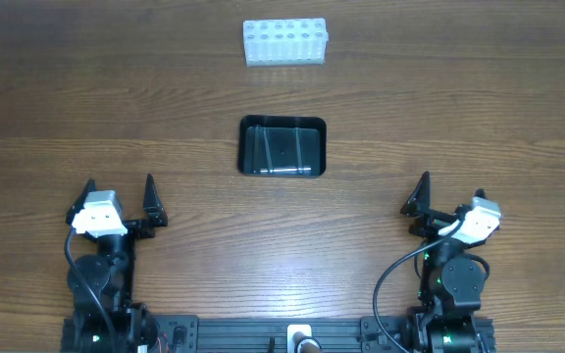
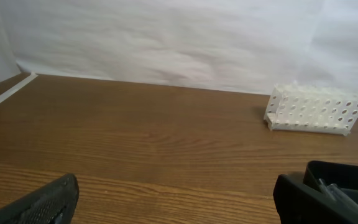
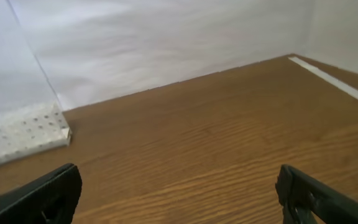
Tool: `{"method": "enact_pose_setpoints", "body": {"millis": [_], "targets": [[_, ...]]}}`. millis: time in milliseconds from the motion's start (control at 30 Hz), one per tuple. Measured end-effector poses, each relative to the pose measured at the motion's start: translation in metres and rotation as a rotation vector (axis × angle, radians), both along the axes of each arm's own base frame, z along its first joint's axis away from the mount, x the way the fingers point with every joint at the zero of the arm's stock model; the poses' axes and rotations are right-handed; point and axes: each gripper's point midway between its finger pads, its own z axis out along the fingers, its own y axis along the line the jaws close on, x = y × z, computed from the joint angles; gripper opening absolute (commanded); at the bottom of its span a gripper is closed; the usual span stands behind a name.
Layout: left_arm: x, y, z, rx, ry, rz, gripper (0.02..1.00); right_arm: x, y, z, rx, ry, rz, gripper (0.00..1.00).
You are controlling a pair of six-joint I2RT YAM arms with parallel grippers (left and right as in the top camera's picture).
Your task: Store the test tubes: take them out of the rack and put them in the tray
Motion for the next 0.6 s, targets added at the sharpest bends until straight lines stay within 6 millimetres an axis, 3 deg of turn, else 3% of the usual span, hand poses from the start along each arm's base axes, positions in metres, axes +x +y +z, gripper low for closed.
{"method": "enact_pose_setpoints", "body": {"millis": [300, 600], "targets": [[0.0, 0.0, 0.0, 0.0, 0.0, 0.0, 0.996, 0.005, 0.029, -0.005, -0.108, 0.038, 0.184, 0.991], [0.0, 0.0, 0.0, 0.0, 0.0, 0.0, 0.998, 0.005, 0.034, -0.006, -0.153, 0.045, 0.219, 0.991]]}}
